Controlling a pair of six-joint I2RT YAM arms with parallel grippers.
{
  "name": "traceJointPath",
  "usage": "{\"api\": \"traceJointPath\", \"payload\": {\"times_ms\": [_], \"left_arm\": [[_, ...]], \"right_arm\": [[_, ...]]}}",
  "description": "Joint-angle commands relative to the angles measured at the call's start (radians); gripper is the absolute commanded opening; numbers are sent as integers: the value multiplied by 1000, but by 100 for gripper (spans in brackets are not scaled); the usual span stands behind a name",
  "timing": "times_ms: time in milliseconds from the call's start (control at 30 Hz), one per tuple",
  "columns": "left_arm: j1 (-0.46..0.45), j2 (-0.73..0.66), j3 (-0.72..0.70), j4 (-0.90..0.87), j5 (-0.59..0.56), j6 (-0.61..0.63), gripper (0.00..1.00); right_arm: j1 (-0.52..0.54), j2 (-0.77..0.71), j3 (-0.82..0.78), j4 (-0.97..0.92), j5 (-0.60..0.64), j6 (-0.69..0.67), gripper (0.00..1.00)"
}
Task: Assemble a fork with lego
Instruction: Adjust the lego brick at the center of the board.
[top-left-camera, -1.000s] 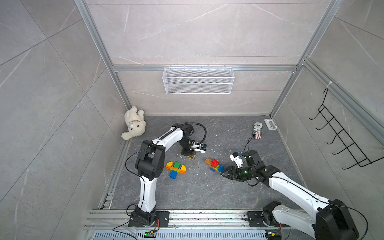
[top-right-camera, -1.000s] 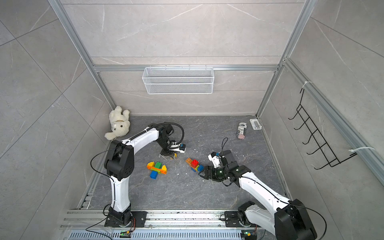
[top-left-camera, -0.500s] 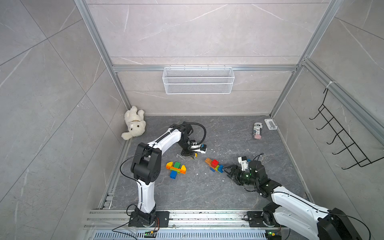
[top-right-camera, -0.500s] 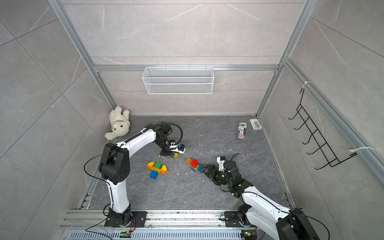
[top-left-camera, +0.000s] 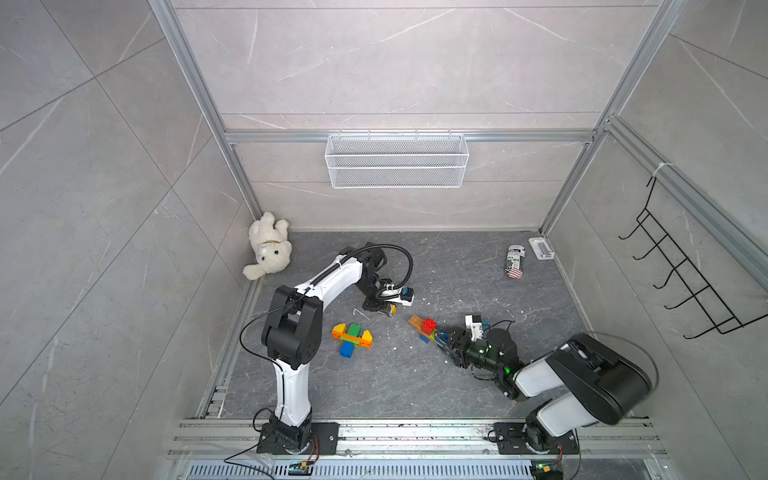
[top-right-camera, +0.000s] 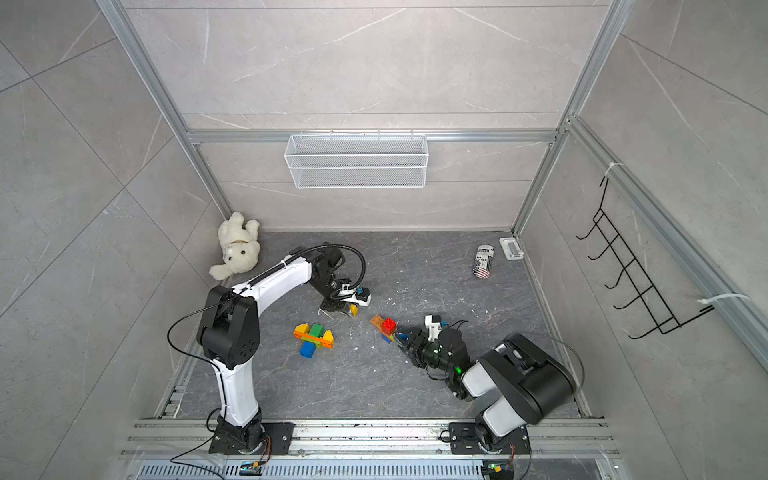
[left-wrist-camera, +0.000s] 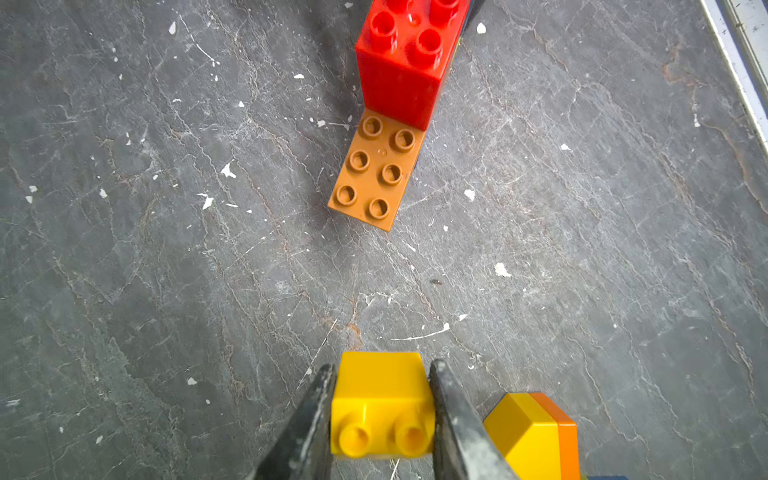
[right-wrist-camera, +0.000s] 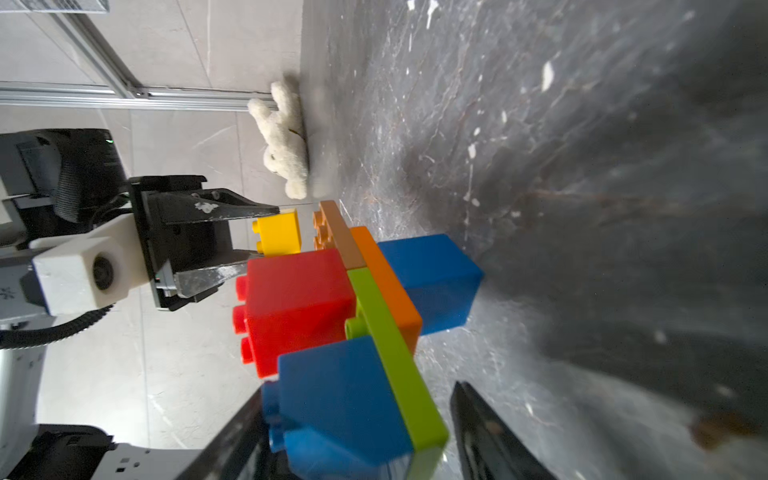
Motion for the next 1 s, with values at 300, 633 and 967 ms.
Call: {"api": "traceJointPath", "payload": {"times_ms": [300,633,967], "left_arm": [[-11,-16,36,-52,3,3,5],[-13,-113,-20,-80,68,-12,4],[-13,-177,-48,-134,18,-66,4]], "right_arm": [[-4,68,6,156,-37,46,37],[-78,130,157,64,-354,-15,38],[-99,-189,470,-1162,-367,-677,40]]}}
